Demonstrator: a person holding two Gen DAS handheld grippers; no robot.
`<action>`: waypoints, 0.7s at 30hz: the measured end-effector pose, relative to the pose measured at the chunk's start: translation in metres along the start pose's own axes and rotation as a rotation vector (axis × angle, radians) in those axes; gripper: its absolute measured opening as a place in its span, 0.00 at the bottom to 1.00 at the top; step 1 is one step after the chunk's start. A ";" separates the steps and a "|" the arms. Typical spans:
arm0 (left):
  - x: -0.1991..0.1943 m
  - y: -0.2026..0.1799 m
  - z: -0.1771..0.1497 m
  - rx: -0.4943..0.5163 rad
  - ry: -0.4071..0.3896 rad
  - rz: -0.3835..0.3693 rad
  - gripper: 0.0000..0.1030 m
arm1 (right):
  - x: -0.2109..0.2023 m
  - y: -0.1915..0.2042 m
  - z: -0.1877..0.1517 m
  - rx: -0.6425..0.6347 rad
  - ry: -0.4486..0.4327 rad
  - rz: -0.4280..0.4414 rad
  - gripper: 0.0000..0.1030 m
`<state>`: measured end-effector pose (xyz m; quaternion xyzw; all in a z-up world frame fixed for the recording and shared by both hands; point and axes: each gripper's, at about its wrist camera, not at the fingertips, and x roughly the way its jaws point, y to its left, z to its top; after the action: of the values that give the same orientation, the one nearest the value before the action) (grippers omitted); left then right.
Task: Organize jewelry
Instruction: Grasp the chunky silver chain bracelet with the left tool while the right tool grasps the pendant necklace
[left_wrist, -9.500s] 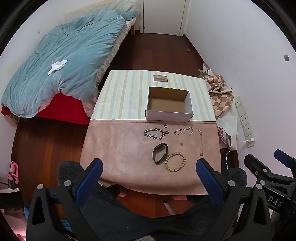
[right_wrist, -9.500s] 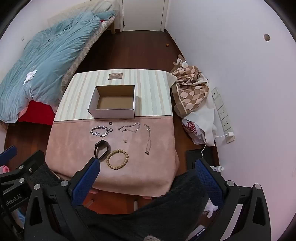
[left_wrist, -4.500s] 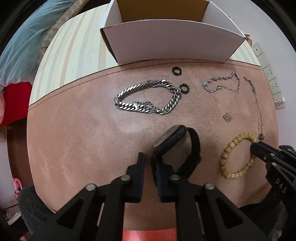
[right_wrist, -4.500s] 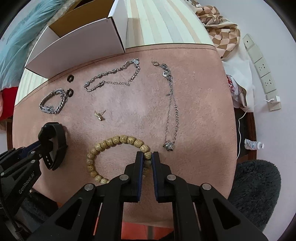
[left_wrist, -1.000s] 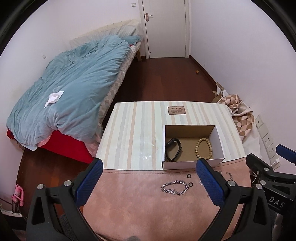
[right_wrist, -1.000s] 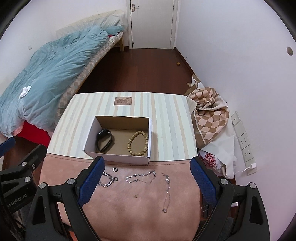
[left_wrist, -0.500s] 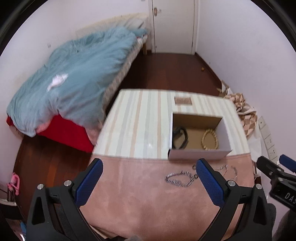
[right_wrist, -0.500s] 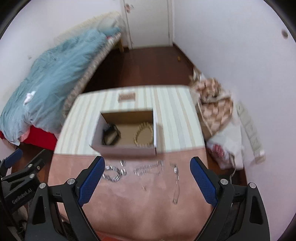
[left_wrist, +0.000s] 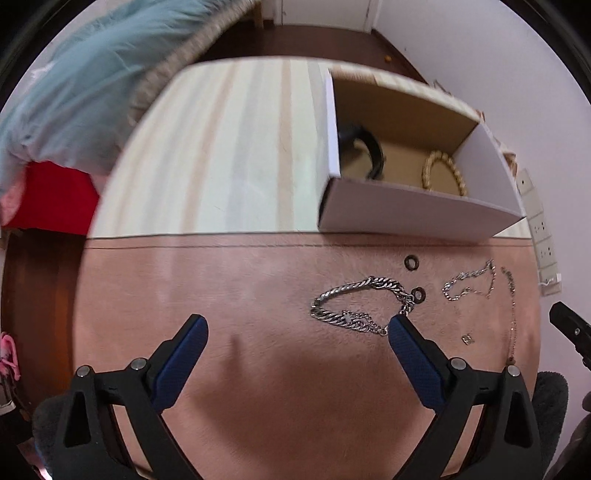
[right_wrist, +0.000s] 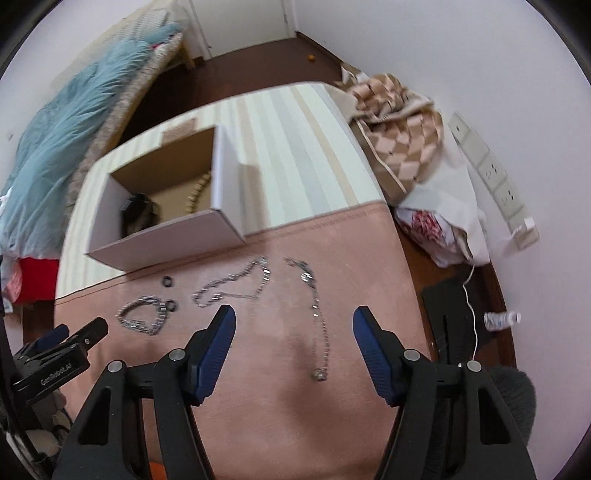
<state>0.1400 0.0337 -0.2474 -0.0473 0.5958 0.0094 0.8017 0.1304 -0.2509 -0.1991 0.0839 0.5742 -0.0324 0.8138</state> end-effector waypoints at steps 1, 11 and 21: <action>0.006 -0.002 0.002 0.003 0.010 -0.001 0.92 | 0.007 -0.005 0.000 0.016 0.015 -0.004 0.66; 0.026 -0.029 0.006 0.101 0.000 0.034 0.42 | 0.034 -0.036 -0.006 0.104 0.079 -0.009 0.66; 0.005 -0.012 -0.015 0.062 -0.010 -0.048 0.02 | 0.048 -0.021 -0.039 0.079 0.134 -0.075 0.66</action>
<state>0.1280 0.0199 -0.2561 -0.0364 0.5904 -0.0280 0.8058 0.1072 -0.2627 -0.2590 0.0963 0.6282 -0.0800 0.7679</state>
